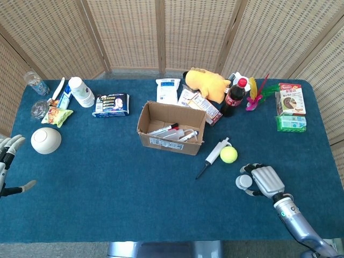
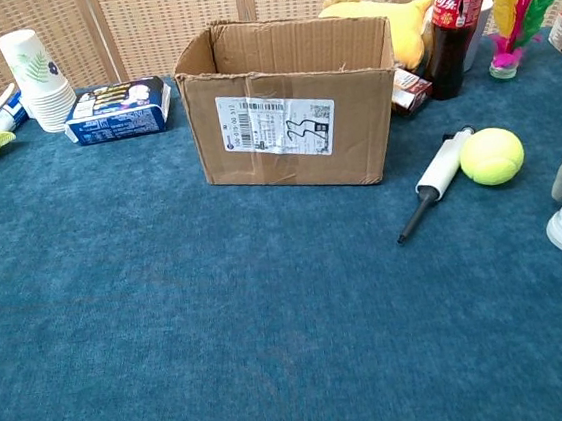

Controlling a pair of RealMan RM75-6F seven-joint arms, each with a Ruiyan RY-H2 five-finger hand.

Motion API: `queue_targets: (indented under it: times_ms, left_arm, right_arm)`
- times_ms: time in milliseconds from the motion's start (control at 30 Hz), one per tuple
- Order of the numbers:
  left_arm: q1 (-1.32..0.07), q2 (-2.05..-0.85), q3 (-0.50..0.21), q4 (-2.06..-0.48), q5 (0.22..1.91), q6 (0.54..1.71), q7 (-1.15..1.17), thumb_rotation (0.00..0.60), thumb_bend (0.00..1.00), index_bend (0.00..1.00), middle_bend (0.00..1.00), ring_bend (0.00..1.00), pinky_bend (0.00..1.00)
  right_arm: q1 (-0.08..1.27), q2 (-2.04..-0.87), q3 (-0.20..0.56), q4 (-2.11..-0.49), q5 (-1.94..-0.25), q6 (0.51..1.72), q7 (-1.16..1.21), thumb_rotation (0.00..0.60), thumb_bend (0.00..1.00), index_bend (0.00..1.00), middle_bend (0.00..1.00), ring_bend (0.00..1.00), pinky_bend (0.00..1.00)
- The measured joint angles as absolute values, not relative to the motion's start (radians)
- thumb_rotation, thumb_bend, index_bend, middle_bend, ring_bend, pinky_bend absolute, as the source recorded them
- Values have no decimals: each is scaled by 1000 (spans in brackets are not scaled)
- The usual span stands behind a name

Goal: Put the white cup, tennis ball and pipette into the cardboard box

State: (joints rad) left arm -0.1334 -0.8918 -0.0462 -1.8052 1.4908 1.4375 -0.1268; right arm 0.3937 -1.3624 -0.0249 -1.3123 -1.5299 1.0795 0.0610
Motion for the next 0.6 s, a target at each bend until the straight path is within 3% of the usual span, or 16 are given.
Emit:
queue_targets:
  times_ms: [300, 600]
  left_arm:
    - [-135, -895, -46, -1807, 1488, 1430, -117, 600, 37, 0, 0, 0, 57]
    - [-136, -897, -45, -1810, 1490, 1425, -111, 600, 38, 0, 0, 0, 62]
  right_arm:
    - [381, -1397, -26, -1249, -1543, 1119, 88, 600, 479, 496, 488, 442, 497]
    - [371, -1380, -33, -1264, -1580, 1173, 117, 600, 502, 510, 499, 455, 506]
